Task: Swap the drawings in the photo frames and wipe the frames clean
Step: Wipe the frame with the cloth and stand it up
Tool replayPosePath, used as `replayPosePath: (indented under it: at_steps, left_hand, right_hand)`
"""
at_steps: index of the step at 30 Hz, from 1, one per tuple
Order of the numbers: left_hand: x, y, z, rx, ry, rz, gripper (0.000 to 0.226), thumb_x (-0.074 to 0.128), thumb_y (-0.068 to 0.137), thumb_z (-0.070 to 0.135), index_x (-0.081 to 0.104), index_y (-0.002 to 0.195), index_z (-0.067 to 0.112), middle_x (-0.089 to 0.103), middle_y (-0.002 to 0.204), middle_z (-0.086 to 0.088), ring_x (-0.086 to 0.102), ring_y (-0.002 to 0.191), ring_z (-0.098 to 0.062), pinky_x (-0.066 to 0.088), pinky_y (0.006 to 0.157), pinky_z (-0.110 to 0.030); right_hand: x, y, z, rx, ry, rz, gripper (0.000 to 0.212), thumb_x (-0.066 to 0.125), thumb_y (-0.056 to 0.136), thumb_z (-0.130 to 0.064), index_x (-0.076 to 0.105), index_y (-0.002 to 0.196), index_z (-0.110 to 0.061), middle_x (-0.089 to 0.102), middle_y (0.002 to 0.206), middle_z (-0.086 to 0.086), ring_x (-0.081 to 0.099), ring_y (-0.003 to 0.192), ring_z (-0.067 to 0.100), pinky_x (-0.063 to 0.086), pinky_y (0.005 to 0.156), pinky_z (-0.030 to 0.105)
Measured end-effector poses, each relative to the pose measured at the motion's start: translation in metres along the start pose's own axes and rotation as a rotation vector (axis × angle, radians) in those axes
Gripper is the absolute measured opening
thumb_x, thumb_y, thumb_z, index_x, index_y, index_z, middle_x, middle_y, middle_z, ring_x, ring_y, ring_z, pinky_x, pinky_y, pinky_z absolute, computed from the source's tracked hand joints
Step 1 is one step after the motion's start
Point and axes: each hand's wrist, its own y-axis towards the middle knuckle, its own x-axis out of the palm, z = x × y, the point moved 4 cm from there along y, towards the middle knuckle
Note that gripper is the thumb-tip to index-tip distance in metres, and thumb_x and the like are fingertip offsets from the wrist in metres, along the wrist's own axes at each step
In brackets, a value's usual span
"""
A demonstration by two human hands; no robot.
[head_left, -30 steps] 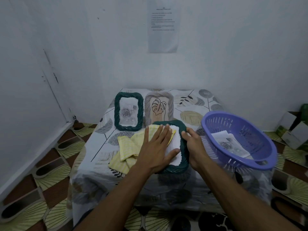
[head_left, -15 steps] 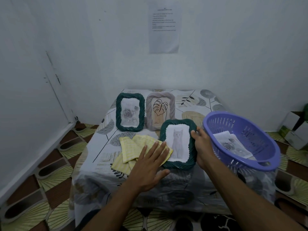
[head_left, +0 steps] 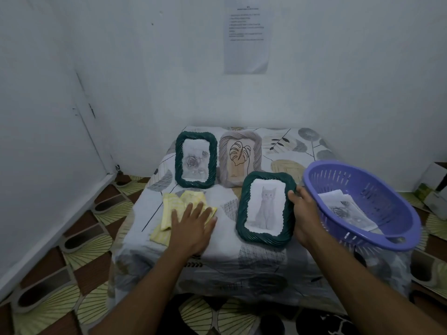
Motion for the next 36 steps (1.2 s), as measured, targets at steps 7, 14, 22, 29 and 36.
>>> replayPosePath:
  at_steps: [7, 14, 22, 29, 36]
  left_hand:
    - [-0.011, -0.004, -0.041, -0.084, 0.007, -0.027, 0.063, 0.007, 0.094, 0.062, 0.027, 0.147, 0.036, 0.013, 0.16, 0.008, 0.004, 0.148, -0.018, -0.002, 0.116, -0.058]
    - [-0.033, 0.002, -0.015, 0.036, -0.162, 0.169, 0.068, 0.016, 0.092, 0.061, 0.042, 0.14, 0.02, 0.044, 0.145, -0.005, 0.037, 0.134, -0.023, 0.021, 0.112, -0.044]
    - [-0.045, 0.024, 0.062, -0.136, -1.442, -0.193, 0.026, 0.041, 0.101, 0.027, 0.063, 0.111, 0.016, 0.07, 0.103, 0.0, 0.065, 0.093, -0.017, 0.05, 0.085, -0.033]
    - [-0.036, 0.039, 0.079, -0.131, -1.647, -0.157, 0.026, 0.045, 0.099, 0.019, 0.07, 0.101, 0.023, 0.071, 0.11, -0.008, 0.063, 0.109, -0.03, 0.044, 0.102, -0.053]
    - [-0.045, 0.057, 0.097, -0.029, -1.647, -0.19, 0.03, 0.042, 0.1, 0.018, 0.066, 0.113, 0.03, 0.069, 0.118, 0.002, 0.063, 0.112, -0.017, 0.047, 0.1, -0.041]
  right_hand:
    - [0.026, -0.007, -0.001, 0.002, -0.004, -0.055, 0.022, 0.046, 0.099, -0.012, 0.061, 0.111, -0.02, 0.069, 0.102, 0.006, 0.064, 0.086, 0.023, 0.053, 0.074, 0.036]
    - [0.037, -0.012, -0.005, -0.007, -0.046, -0.119, 0.024, 0.042, 0.101, -0.015, 0.056, 0.12, -0.016, 0.069, 0.107, 0.011, 0.065, 0.086, 0.025, 0.05, 0.064, 0.032]
    - [0.035, -0.01, -0.012, -0.006, 0.025, -0.205, 0.02, 0.04, 0.101, -0.014, 0.056, 0.113, -0.01, 0.068, 0.109, 0.016, 0.063, 0.09, 0.027, 0.051, 0.075, 0.038]
    - [0.024, -0.003, -0.028, 0.031, 0.078, -0.262, 0.03, 0.041, 0.102, -0.027, 0.056, 0.118, -0.006, 0.066, 0.115, 0.009, 0.062, 0.1, 0.019, 0.049, 0.089, 0.038]
    - [0.016, 0.02, -0.061, 0.084, -0.064, -0.225, 0.044, 0.04, 0.096, -0.056, 0.066, 0.111, -0.025, 0.068, 0.106, 0.006, 0.061, 0.098, 0.027, 0.05, 0.084, 0.043]
